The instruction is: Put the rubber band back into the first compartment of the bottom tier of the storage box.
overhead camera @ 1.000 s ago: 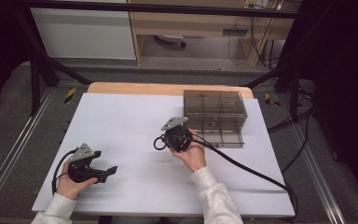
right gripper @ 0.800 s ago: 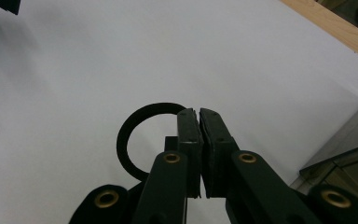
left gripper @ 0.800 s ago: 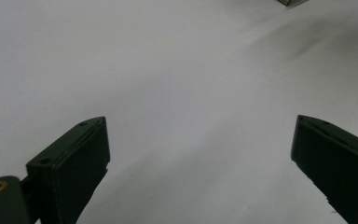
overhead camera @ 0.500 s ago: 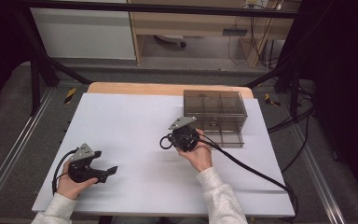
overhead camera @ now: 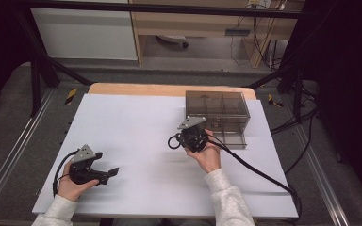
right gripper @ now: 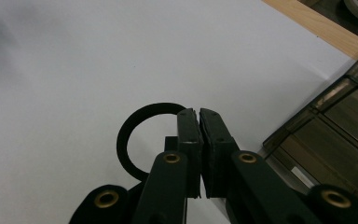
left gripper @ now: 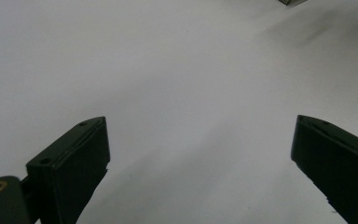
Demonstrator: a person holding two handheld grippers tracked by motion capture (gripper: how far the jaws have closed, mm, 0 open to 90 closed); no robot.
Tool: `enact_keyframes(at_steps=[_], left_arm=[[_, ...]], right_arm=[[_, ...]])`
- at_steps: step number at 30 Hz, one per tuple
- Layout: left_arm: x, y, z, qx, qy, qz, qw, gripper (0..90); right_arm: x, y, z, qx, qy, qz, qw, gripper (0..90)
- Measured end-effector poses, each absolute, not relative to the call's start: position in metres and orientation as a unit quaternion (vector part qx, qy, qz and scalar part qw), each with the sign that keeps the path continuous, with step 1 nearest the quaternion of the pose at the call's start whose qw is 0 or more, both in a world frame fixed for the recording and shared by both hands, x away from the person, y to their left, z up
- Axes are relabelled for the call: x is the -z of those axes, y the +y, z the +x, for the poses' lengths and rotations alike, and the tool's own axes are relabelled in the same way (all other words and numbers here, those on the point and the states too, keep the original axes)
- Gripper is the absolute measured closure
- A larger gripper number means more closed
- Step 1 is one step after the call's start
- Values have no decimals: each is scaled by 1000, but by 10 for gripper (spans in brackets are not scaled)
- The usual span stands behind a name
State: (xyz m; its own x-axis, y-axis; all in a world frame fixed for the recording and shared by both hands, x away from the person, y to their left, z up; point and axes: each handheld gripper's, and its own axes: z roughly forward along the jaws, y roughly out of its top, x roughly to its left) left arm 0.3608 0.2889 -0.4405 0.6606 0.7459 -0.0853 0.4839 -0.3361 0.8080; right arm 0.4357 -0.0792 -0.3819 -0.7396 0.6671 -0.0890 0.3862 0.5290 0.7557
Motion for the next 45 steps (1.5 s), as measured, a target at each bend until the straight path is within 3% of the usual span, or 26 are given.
enact_keyframes(at_steps=[45], left_arm=[[441, 288, 361, -152, 382, 804, 430, 42]], right_arm=[[376, -123, 448, -360, 837, 350, 218, 879]])
